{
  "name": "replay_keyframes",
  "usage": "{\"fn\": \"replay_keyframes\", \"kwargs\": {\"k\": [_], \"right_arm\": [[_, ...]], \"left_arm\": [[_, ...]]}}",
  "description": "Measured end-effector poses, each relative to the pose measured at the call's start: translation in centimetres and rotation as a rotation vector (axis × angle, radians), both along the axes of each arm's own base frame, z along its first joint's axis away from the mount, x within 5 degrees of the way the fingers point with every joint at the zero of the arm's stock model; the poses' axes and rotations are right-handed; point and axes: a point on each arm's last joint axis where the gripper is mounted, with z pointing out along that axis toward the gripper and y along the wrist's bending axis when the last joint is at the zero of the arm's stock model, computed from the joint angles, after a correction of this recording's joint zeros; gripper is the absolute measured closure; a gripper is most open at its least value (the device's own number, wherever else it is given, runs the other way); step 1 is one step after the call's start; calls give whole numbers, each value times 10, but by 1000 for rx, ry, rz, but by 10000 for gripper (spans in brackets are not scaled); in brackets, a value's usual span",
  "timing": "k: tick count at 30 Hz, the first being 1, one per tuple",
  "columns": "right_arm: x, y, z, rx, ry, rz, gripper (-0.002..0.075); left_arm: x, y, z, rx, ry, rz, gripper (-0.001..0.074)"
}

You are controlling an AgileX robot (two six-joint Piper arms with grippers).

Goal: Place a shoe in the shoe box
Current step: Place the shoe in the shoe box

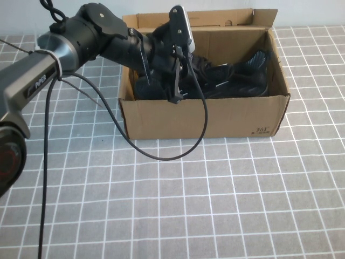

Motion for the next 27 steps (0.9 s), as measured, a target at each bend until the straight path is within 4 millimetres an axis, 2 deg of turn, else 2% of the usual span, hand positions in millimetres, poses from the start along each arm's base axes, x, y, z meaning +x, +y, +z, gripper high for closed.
{"fn": "replay_keyframes", "kwargs": {"k": [7,13,22,24,27], "right_arm": [[0,0,0,2,1,1,742],[0,0,0,5,2,2,742],[0,1,0,8,6,1,742],[-1,0,0,7,8,1,742],[-1,1,0,8,9,1,742]], "left_arm": [[2,-1,-9,6,32,6,715],[9,-2,-30,30,51,21,715],[11,-3,-35,22,58,33,708],[11,-3,-34,20,61,35,672],[11,-3,-34,5,94,63,530]]}}
